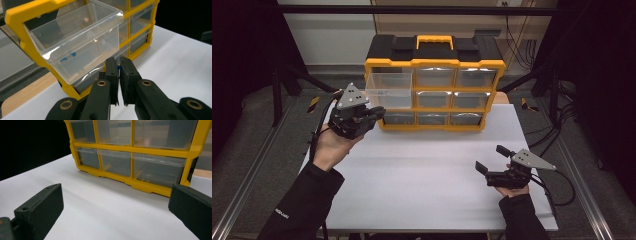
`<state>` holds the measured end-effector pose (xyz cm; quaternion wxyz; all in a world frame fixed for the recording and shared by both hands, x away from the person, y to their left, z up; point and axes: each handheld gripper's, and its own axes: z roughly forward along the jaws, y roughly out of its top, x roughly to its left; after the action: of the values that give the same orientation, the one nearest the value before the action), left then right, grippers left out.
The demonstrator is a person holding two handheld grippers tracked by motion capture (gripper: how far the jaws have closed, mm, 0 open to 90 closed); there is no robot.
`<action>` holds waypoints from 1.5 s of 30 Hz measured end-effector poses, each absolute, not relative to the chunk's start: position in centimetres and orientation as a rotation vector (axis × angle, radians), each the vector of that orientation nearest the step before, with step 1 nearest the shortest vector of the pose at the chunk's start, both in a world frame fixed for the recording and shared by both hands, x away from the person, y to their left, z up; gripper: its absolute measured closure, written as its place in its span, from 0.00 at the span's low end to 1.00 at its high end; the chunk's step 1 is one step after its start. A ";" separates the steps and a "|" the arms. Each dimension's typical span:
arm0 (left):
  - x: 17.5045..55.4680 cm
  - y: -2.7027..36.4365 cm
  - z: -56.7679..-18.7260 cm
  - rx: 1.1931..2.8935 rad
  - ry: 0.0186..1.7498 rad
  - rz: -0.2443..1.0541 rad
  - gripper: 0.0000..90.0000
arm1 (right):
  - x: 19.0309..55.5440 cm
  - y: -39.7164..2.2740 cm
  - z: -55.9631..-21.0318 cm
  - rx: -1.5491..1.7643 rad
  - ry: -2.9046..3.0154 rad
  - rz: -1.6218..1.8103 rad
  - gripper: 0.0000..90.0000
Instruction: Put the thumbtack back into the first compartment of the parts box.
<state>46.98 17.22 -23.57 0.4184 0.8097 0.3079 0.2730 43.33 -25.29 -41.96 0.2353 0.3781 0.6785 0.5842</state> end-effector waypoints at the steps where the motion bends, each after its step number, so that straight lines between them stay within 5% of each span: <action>1: 47.1 17.2 -23.4 2.036 0.769 0.690 0.94 | 43.4 -25.3 -42.0 1.030 1.866 1.594 0.00; 45: 51.2 15.1 -19.8 2.012 0.769 0.777 0.94 | 43.4 -25.4 -42.0 1.032 1.866 1.586 0.00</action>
<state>51.22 15.15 -19.77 0.4130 0.8002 0.3059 0.3092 43.42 -25.41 -41.97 0.2397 0.3770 0.6817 0.5794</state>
